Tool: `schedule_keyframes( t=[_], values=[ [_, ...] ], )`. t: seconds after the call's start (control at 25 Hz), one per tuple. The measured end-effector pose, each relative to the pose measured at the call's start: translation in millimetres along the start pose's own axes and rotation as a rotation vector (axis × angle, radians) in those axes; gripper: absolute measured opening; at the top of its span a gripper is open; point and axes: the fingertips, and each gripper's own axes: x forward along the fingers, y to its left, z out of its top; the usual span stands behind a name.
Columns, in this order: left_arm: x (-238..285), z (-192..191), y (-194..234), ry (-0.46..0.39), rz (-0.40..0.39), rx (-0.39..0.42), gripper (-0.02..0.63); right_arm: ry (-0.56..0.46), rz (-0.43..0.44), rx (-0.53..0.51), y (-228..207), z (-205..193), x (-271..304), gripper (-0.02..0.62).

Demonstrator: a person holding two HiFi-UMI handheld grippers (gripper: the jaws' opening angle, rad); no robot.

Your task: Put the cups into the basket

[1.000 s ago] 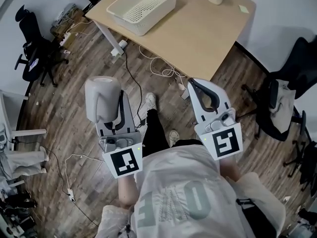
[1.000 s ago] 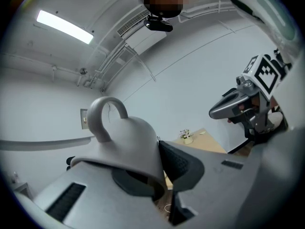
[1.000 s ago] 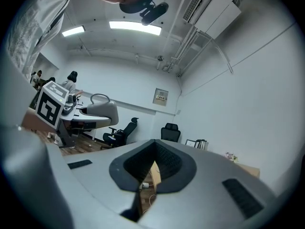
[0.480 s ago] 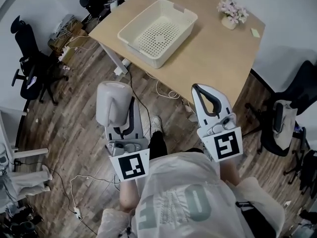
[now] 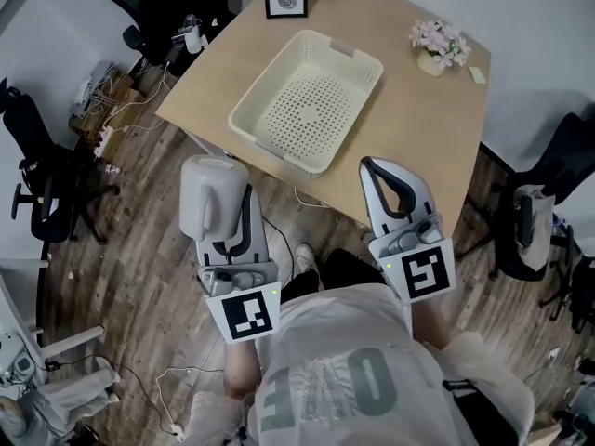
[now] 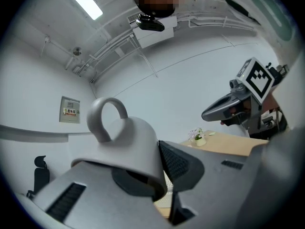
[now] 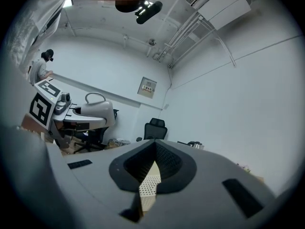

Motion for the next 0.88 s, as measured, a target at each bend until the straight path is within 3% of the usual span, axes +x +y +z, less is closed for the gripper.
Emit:
schedule_keyframes(
  t=[0.48,0.88],
  values=[
    [71.4,-15.9,22.0,-0.001,-0.034,-0.068,0.046,0.011,-0.017,-0.014,-30.8,-1.6,68.3,-0.009],
    [149.7,5.3,16.4,-0.014,-0.061,0.070,0.046,-0.031,0.016,0.020,-65.3,-8.6,114.8,-0.011]
  ],
)
